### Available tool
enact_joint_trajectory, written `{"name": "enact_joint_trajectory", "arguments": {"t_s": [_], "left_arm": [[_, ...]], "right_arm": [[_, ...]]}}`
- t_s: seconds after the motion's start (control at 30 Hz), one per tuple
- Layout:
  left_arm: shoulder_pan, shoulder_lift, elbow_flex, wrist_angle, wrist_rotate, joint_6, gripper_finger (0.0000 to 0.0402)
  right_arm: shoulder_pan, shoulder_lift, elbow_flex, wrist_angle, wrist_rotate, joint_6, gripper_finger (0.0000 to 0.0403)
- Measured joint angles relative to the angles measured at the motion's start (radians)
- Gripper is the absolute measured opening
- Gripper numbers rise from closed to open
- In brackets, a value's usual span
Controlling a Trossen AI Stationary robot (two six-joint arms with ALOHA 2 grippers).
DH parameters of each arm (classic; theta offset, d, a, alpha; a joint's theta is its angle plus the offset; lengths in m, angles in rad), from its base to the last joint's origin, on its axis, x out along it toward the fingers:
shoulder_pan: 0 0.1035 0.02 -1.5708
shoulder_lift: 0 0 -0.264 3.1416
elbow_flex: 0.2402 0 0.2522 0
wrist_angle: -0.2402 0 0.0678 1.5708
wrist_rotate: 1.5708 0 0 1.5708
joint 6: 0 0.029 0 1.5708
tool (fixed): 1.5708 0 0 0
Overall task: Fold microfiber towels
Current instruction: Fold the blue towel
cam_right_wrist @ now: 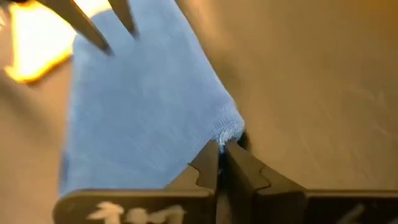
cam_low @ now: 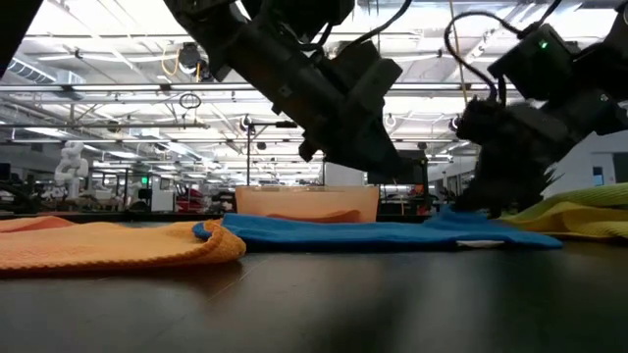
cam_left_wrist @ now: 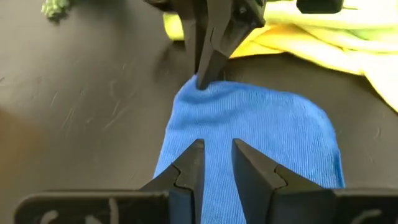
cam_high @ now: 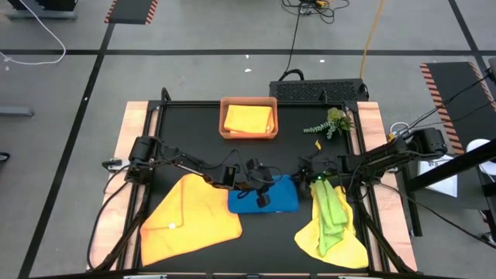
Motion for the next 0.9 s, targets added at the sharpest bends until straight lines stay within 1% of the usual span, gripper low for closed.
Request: {"name": "enact_joint_trajectory", "arguments": {"t_s": [0.07, 0.13, 0.23, 0.37, 0.47, 0.6, 0.73, 0.9], "left_arm": [[0.001, 0.007, 0.0, 0.032, 0.003, 0.02, 0.0091], [0.004, 0.008, 0.0, 0.036, 0.02, 0.044, 0.0108], [0.012, 0.009, 0.0, 0.054, 0.054, 0.074, 0.0147], [0.024, 0.009, 0.0, 0.079, 0.064, 0.107, 0.0204], [0.04, 0.009, 0.0, 0.115, 0.118, 0.133, 0.0233], [0.059, 0.009, 0.0, 0.127, 0.141, 0.182, 0.0245], [0.078, 0.009, 0.0, 0.135, 0.212, 0.211, 0.0246], [0.08, 0.009, 0.0, 0.154, 0.274, 0.23, 0.0246]], "right_arm": [[0.008, 0.0, 0.0, 0.055, 0.001, 0.012, 0.0009], [0.02, 0.0, 0.0, 0.1, 0.001, 0.014, 0.0004], [0.041, -0.005, 0.001, 0.13, 0.001, 0.017, 0.0003], [0.068, -0.009, 0.002, 0.134, 0.001, 0.018, 0.0002], [0.086, -0.01, 0.002, 0.144, 0.001, 0.018, 0.0001], [0.112, -0.01, 0.009, 0.183, 0.001, 0.016, 0.0001], [0.14, -0.01, 0.038, 0.188, 0.001, -0.007, 0.0001], [0.162, -0.01, 0.064, 0.171, -0.003, -0.026, 0.0001]]}}
